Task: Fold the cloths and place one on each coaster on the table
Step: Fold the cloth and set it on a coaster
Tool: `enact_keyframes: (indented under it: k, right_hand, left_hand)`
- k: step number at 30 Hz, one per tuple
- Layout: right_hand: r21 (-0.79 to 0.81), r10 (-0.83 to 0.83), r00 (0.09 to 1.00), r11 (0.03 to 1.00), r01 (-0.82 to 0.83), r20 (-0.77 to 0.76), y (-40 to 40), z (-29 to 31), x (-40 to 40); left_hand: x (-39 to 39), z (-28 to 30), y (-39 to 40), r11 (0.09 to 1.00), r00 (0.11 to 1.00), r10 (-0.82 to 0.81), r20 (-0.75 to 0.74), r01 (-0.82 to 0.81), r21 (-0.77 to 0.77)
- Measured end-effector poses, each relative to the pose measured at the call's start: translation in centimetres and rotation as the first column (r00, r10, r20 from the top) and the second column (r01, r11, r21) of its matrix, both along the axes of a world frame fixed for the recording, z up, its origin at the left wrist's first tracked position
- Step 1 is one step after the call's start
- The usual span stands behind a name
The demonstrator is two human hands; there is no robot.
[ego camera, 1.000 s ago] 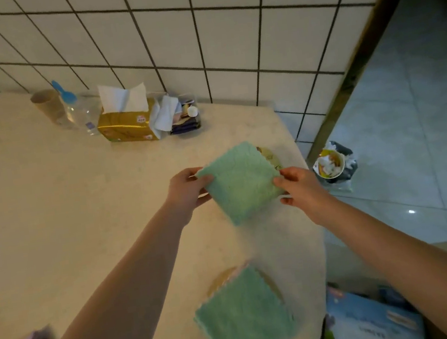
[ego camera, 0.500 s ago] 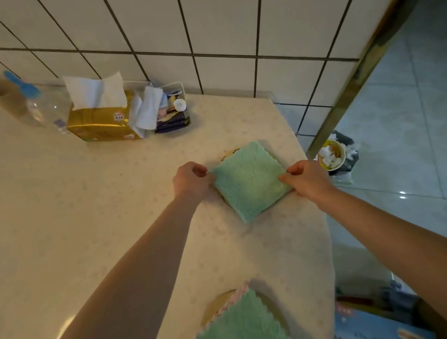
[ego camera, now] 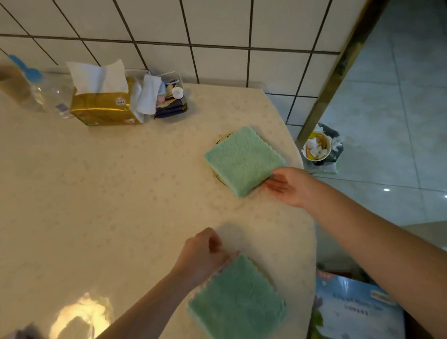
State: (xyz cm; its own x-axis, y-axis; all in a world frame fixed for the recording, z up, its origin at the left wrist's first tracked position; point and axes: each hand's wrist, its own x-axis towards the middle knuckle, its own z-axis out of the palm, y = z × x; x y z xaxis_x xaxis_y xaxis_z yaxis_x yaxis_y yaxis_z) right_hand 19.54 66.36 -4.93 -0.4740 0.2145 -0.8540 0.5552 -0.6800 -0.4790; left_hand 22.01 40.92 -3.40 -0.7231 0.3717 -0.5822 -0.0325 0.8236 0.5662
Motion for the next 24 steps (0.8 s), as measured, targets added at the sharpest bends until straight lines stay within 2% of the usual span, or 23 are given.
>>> enact_keyframes:
  k: [4, 8, 11, 15, 19, 22, 24]
  right_hand:
    - [0.078, 0.049, 0.998, 0.996, -0.053, 0.048, -0.4, -0.1, -0.3]
    - [0.095, 0.088, 0.993, 0.991, -0.095, 0.081, -0.5, -0.4, -0.5]
    - [0.103, 0.102, 0.989, 0.988, -0.113, 0.106, -0.5, -0.1, -0.7]
    - [0.143, 0.067, 0.995, 0.987, -0.077, 0.071, -0.8, 0.7, -1.6]
    - [0.156, 0.006, 0.999, 0.988, -0.012, 0.039, -2.1, 1.1, -2.3]
    - [0.152, 0.005, 1.0, 0.988, -0.006, 0.009, -2.8, 1.1, -2.9]
    - [0.197, 0.038, 0.999, 0.98, -0.035, -0.01, -3.0, 0.9, -3.2]
  left_hand:
    - [2.4, -0.1, -0.9, 1.0, 0.999, -0.01, -0.04, 0.01, 0.006]
    - [2.9, 0.0, -1.2, 0.985, 0.984, -0.149, -0.098, 0.139, -0.1]
    - [3.4, 0.0, -1.4, 0.979, 0.99, -0.136, -0.045, 0.127, -0.159]
    - [3.5, 0.2, -1.5, 0.986, 0.998, -0.059, -0.003, 0.058, -0.157]
    - [3.7, 0.0, -1.8, 0.972, 0.985, -0.086, 0.149, 0.115, -0.203]
    - [3.9, 0.0, -1.9, 0.986, 0.971, -0.095, 0.219, 0.121, -0.11]
    - [4.2, 0.0, -2.4, 1.0, 0.956, 0.0, 0.292, -0.002, 0.008]
